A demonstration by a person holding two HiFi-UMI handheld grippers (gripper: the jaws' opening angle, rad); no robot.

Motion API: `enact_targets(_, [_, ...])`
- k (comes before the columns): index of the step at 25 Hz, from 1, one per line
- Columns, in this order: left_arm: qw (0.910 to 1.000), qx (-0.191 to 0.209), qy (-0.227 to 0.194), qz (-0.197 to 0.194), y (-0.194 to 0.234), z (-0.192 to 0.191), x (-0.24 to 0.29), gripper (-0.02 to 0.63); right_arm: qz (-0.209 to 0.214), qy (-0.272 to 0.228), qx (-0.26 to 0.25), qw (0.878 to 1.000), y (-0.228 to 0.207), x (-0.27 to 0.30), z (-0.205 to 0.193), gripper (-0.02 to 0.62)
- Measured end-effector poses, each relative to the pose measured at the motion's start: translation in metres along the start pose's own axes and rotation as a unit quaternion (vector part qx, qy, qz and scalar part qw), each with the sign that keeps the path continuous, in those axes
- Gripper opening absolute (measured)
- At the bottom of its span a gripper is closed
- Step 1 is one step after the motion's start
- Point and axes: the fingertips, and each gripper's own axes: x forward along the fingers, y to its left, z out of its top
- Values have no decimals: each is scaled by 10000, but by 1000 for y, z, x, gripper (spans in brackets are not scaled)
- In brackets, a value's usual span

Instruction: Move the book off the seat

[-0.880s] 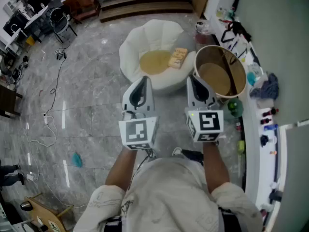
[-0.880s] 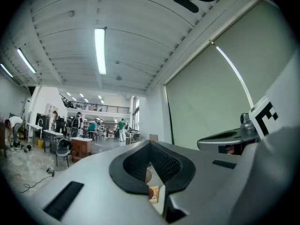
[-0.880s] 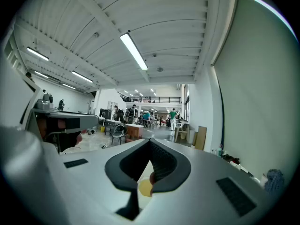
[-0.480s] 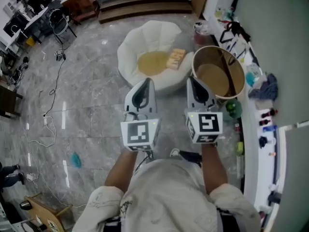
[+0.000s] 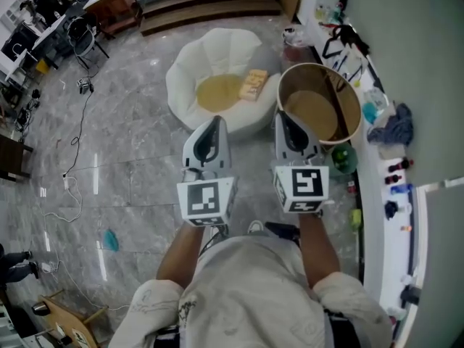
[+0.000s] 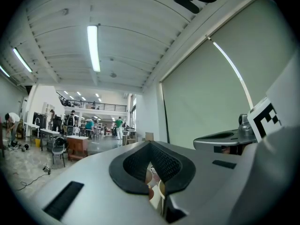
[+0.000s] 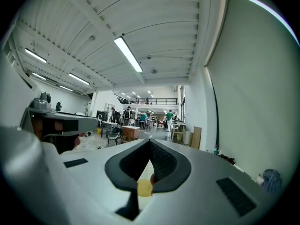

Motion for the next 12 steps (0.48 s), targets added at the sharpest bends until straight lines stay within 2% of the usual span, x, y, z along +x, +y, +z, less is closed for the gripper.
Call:
enact_targets(5, [10000,-21,29,59,-23,-1,10,2,176,16,-66,9998,-18,-4,-5,-3])
enact_targets(12, [9997,-52,140,197,-31,-11,17,2,289,138,45,9995,-29,0,-16,-3])
